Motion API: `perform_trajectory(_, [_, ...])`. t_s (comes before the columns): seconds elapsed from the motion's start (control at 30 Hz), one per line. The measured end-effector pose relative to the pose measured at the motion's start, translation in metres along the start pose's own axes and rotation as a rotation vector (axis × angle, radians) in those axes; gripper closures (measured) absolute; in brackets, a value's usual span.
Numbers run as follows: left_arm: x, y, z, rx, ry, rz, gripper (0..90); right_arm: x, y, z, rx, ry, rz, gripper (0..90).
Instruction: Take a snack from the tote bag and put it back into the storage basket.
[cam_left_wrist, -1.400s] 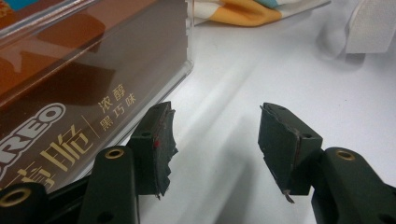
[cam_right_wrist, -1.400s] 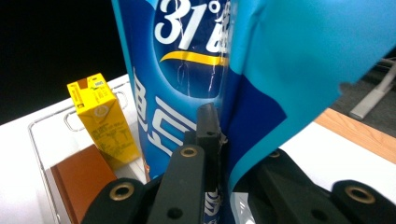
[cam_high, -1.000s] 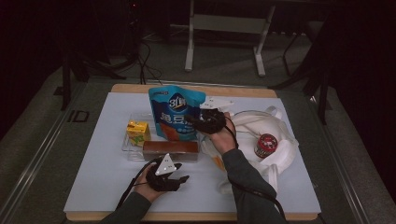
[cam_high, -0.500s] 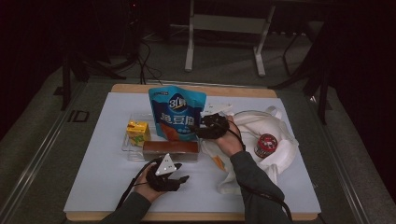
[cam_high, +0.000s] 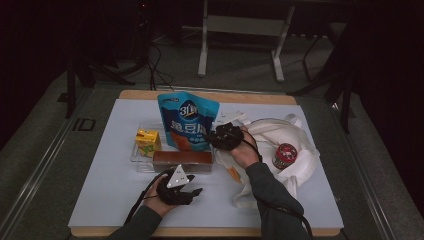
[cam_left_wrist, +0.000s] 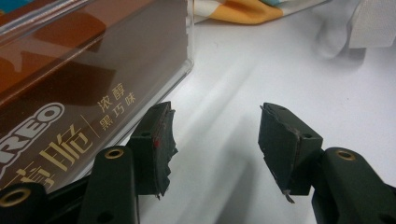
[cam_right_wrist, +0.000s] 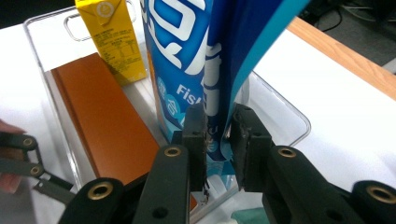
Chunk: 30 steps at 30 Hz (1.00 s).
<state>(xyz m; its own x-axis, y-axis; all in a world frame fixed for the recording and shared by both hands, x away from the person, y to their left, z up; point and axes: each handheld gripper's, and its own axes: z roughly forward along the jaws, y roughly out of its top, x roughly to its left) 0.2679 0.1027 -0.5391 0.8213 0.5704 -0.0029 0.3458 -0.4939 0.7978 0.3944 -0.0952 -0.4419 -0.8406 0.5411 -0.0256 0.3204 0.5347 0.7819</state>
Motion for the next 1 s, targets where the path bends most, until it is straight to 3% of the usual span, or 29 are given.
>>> perform_trajectory(0.47, [0.0,0.0,0.0,0.002,-0.001,0.001,45.2,0.015,0.019,0.026,-0.003,-0.051,0.006,78.3])
perform_trajectory(1.0, [0.0,0.0,0.0,0.0,-0.002,0.0,45.1,0.022,0.041,0.047,0.012,-0.027,-0.009,76.4])
